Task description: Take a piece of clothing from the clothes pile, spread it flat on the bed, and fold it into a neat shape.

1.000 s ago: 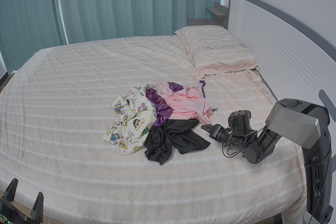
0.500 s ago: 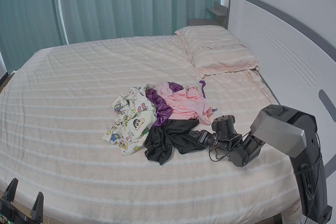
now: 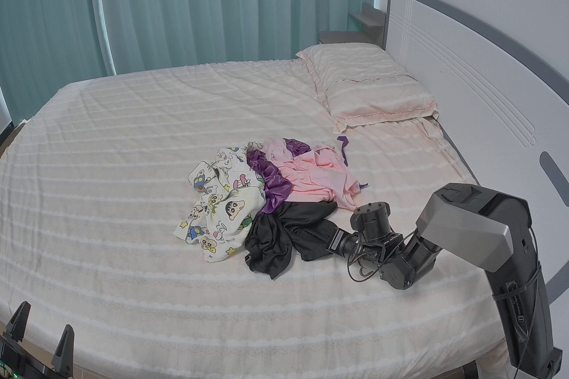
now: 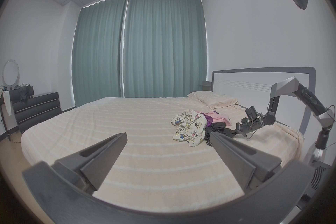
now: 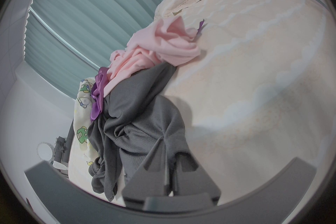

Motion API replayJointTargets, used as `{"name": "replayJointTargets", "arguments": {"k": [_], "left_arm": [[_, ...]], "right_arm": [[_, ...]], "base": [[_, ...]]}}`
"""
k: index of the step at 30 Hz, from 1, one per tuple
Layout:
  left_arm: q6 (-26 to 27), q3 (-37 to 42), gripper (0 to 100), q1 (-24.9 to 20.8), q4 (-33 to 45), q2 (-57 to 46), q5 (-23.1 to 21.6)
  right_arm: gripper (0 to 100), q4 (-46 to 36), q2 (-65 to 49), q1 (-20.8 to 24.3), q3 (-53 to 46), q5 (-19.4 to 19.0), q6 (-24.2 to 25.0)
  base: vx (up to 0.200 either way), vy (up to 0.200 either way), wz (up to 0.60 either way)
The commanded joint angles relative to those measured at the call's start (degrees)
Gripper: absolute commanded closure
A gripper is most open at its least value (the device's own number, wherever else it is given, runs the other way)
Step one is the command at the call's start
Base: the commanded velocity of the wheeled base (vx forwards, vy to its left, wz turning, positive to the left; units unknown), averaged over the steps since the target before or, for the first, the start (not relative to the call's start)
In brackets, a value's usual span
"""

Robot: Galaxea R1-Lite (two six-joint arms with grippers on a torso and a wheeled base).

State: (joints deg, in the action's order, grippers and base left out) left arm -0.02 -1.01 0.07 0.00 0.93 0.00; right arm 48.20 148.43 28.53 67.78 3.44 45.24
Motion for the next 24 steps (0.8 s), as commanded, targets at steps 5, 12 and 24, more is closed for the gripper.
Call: {"name": "replayJointTargets", "arguments": {"k": [5, 12, 24], "left_arm": [[-1.21, 0.31, 0, 0.01, -1.67, -0.93, 0.53], [-7.09, -12.87, 0, -0.07, -2.02, 9.18, -4.92], [-3.05, -7.95, 0, -1.83, 1.23, 27.37, -30.94]], "right_arm": [[100, 11.48, -9.74, -1.37, -16.36, -0.63, 0.02], [100, 22.55, -14.49, -1.19, -27.97, -0.89, 0.55], [100, 32.31, -15.98, -1.10, -37.63, -0.89, 0.90]], "base": [[0.000, 0.000, 0.00], [0.000, 0.000, 0.00], [0.000, 0.000, 0.00]]}}
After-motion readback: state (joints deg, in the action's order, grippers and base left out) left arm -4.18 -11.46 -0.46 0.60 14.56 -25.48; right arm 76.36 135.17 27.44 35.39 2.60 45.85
